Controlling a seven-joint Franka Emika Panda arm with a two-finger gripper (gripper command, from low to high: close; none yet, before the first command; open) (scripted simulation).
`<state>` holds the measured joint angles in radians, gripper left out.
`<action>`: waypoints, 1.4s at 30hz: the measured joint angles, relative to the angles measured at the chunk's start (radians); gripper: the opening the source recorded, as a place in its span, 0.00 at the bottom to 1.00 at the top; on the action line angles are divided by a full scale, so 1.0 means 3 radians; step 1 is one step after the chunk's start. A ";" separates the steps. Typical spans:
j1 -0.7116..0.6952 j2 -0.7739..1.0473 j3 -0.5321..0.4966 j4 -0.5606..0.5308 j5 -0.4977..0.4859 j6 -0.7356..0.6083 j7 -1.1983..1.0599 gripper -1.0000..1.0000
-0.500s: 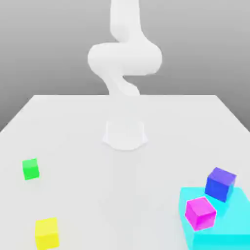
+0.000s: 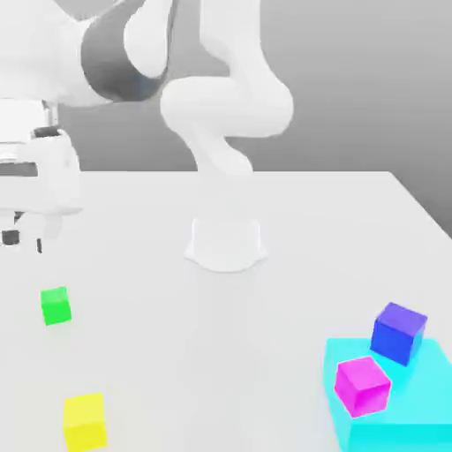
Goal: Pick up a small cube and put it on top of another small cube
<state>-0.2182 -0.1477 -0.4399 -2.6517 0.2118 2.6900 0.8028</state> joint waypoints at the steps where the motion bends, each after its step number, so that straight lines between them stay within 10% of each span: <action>1: -0.0058 0.0117 -0.0065 -0.0067 0.0012 0.0076 0.0020 0.50; 8: -0.0568 0.0793 -0.0348 -0.0430 -0.0097 0.0578 0.0254 0.50; 20: -0.1454 0.1564 0.0796 -0.0231 0.1054 0.1113 -0.0614 0.50; 21: -0.1513 0.1600 0.0865 -0.0222 0.1100 0.1140 -0.0648 0.00; 27: -0.1545 0.1618 0.0901 -0.0218 0.1113 0.1152 -0.0657 0.00; 42: -0.0749 0.0758 -0.0137 -0.0450 -0.0243 0.0553 0.0361 0.00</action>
<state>-0.4430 0.0796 -0.4809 -2.7868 0.1390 2.8558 0.9111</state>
